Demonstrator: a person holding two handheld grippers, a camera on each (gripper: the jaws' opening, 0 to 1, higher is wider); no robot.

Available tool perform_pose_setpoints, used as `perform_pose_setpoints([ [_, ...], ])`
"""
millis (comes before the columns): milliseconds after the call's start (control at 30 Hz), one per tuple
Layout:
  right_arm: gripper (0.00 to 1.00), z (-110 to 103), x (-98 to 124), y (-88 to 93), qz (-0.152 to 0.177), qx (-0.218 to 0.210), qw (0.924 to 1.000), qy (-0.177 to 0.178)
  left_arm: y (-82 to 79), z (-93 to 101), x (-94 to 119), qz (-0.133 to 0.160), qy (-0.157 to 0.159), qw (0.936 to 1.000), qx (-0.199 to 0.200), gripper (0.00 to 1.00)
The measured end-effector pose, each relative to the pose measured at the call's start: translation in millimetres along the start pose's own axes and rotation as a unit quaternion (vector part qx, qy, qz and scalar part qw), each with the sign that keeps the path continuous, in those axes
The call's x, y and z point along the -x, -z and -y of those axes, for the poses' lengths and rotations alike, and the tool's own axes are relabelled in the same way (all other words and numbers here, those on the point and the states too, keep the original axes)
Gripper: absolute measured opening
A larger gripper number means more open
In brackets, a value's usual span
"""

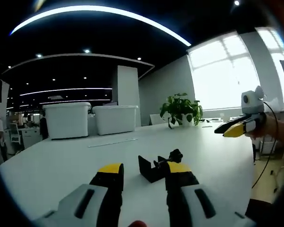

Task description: Clamp the fixed fixture on the desktop, loosen the retaining clip, secure it to the edge of the desk, and tighten the retaining clip.

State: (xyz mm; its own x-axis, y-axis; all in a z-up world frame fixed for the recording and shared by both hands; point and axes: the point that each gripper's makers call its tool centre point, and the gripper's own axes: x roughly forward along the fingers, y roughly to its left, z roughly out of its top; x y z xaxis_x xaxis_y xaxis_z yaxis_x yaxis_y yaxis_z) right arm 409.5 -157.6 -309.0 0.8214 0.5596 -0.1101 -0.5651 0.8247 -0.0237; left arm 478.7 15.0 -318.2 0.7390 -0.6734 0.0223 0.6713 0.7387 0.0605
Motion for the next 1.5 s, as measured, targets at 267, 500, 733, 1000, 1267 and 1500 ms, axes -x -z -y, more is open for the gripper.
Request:
perform_pose_setpoints([
  [267, 0.28, -3, -4, 4.7, -0.001, 0.002, 1.0, -0.002, 8.2, 5.3, -11, -0.007, 0.002, 1.0, 0.003, 0.35],
  [500, 0.28, -4, -7, 5.5, 0.006, -0.012, 0.9999, -0.007, 11.2, 1.9, -14, -0.011, -0.015, 0.9997, -0.017, 0.35],
  [733, 0.28, -6, -11, 6.8, 0.01, -0.017, 0.9998, -0.01, 13.3, 0.1, -23, -0.014, -0.023, 0.9994, -0.023, 0.35],
  [1000, 0.28, -4, -11, 7.7, 0.013, -0.019, 0.9997, -0.01, 16.3, -6.7, -37, -0.021, -0.018, 0.9995, -0.016, 0.35],
  [1267, 0.28, 2, -9, 6.1, 0.018, -0.025, 0.9995, -0.001, 16.5, -5.8, -41, -0.021, -0.017, 0.9996, -0.01, 0.35],
  [1500, 0.28, 6, -11, 4.5, 0.035, -0.027, 0.999, 0.009, 23.9, -3.1, -51, -0.033, -0.013, 0.9988, -0.033, 0.35],
])
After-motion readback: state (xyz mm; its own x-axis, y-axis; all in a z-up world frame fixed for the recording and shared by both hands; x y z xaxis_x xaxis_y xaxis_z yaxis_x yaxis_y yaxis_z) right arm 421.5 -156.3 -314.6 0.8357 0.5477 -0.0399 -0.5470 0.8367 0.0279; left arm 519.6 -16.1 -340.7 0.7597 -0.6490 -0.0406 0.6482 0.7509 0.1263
